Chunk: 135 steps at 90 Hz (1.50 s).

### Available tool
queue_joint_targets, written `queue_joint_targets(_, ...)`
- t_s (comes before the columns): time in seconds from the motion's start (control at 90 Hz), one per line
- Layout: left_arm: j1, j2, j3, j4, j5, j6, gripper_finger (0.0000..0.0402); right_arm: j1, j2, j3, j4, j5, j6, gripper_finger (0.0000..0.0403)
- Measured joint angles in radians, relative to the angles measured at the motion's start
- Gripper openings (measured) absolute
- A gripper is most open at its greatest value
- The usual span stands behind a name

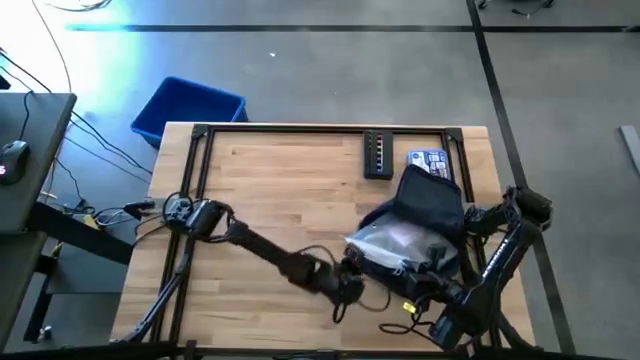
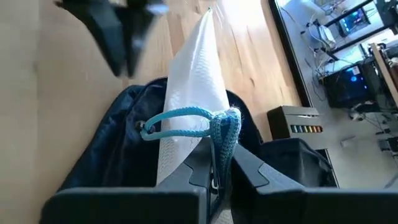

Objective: Unpack backpack
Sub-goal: Put the white zip bag into the backpack

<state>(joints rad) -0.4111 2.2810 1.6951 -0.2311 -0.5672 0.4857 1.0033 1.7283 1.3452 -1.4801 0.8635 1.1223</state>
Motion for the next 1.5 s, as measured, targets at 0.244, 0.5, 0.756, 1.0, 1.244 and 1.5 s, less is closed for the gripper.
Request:
queue_joint_targets(0.244,0.086,0.002,0.0,0.021,0.179,0.024,0.0142,0.012,0.0,0.002,-0.006,-0.002,0.003,0.0009)
queue_joint_targets(0.5,0.138,0.053,0.003,0.025,0.277,0.023,0.0159,0.012,0.0,0.002,-0.004,-0.003,0.003,0.0009)
queue_joint_targets(0.756,0.139,0.063,0.003,0.0,0.192,0.042,0.0038,0.012,0.0,0.002,-0.003,-0.003,0.003,0.0009)
queue_joint_targets(1.0,0.064,0.057,0.061,-0.244,-0.061,-0.006,0.0002,0.018,0.0,-0.02,-0.001,-0.034,0.0,0.0009)
queue_joint_targets(1.244,-0.084,0.057,0.158,-0.406,-0.223,-0.117,0.0,0.017,0.0,-0.103,0.014,-0.056,0.031,0.0009)
queue_joint_targets(1.5,-0.204,0.055,0.257,-0.449,-0.483,-0.125,0.0,0.017,0.0,-0.186,0.072,-0.114,-0.005,0.0009)
